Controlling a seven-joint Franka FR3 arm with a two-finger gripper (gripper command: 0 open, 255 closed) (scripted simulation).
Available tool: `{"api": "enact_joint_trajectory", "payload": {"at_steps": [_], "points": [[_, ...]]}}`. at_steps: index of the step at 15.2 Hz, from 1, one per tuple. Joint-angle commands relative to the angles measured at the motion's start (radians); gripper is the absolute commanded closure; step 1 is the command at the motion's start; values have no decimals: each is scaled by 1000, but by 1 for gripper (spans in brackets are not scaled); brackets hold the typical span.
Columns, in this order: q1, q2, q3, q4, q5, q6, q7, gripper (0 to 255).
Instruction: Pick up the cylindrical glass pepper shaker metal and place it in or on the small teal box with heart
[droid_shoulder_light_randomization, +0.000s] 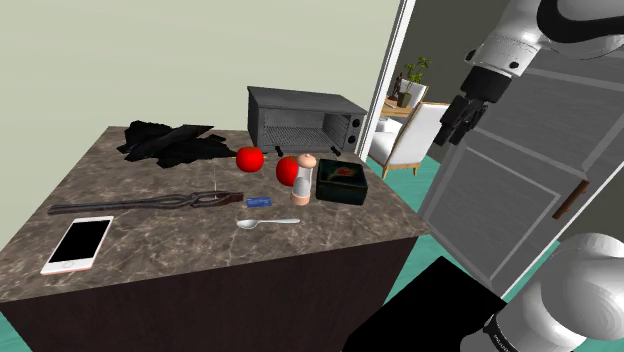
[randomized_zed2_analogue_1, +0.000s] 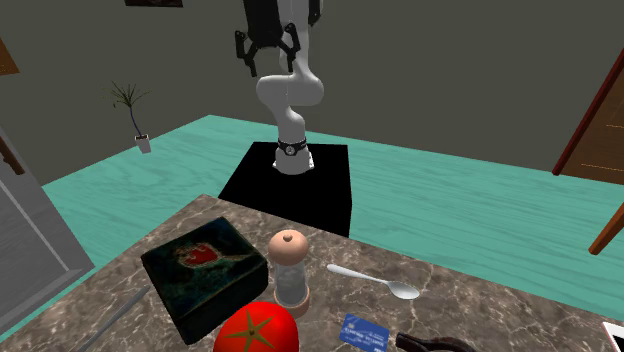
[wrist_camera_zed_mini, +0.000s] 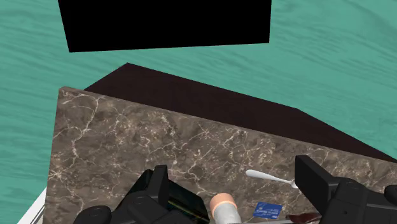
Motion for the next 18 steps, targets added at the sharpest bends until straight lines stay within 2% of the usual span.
{"api": "enact_joint_trajectory", "payload": {"at_steps": [1, 10, 18], "points": [[0, 0, 0, 0, 0, 0, 0, 0], [7, 324, 114, 106, -33, 207, 88, 0], [2, 640, 199, 290, -130, 313, 196, 0]]}}
